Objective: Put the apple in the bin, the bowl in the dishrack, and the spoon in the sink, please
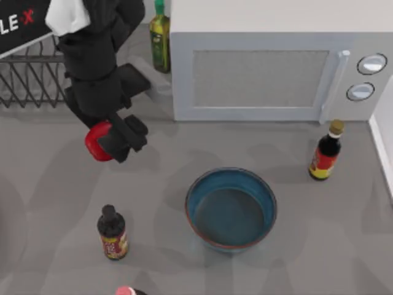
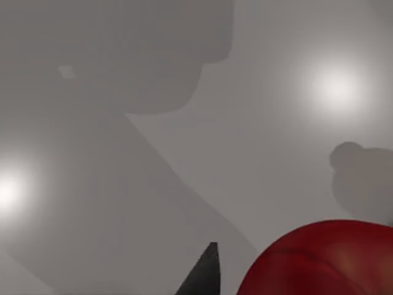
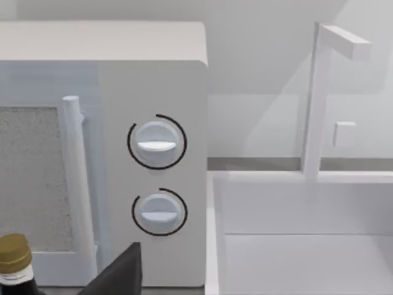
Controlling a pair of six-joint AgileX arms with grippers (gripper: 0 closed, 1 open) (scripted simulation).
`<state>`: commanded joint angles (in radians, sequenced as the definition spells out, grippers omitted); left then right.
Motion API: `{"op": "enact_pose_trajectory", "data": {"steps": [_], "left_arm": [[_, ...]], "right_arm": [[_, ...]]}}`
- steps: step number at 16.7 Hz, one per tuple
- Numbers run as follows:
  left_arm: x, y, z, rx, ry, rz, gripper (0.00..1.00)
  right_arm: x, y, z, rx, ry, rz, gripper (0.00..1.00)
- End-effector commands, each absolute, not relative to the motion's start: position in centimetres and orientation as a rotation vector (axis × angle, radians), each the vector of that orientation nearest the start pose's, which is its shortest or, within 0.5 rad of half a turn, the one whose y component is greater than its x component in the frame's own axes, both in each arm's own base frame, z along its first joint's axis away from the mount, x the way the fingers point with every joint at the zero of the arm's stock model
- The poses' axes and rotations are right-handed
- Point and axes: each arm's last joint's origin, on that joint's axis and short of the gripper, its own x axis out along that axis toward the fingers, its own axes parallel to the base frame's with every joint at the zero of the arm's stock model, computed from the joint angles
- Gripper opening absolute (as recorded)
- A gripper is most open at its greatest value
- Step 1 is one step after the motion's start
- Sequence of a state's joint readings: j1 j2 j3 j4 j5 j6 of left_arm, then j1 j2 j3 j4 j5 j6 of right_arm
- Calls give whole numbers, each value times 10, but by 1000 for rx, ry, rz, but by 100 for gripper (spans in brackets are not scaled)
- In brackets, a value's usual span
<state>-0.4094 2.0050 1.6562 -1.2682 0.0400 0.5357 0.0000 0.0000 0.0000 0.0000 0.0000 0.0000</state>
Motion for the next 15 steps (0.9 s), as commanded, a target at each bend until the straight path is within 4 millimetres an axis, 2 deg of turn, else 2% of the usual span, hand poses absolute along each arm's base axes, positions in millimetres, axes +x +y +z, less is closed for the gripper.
{"op": "enact_pose_trajectory", "data": {"steps": [1, 3, 5, 8, 10, 12, 15], "left_arm": [[354, -145, 214, 694, 1501, -742, 0], [357, -122, 219, 655, 1547, -617, 0], [359, -84, 227, 578, 1604, -409, 0], [354, -13, 241, 417, 1677, -6, 0], [345, 20, 250, 351, 1695, 193, 0], [336, 36, 257, 316, 1695, 299, 0], [335, 39, 258, 310, 1693, 315, 0]], "right_arm": [[106, -1, 160, 0, 0, 0, 100], [106, -1, 160, 0, 0, 0, 100], [106, -1, 160, 0, 0, 0, 100], [106, -1, 160, 0, 0, 0, 100], [106, -1, 160, 0, 0, 0, 100], [106, -1, 160, 0, 0, 0, 100], [106, -1, 160, 0, 0, 0, 100]]}}
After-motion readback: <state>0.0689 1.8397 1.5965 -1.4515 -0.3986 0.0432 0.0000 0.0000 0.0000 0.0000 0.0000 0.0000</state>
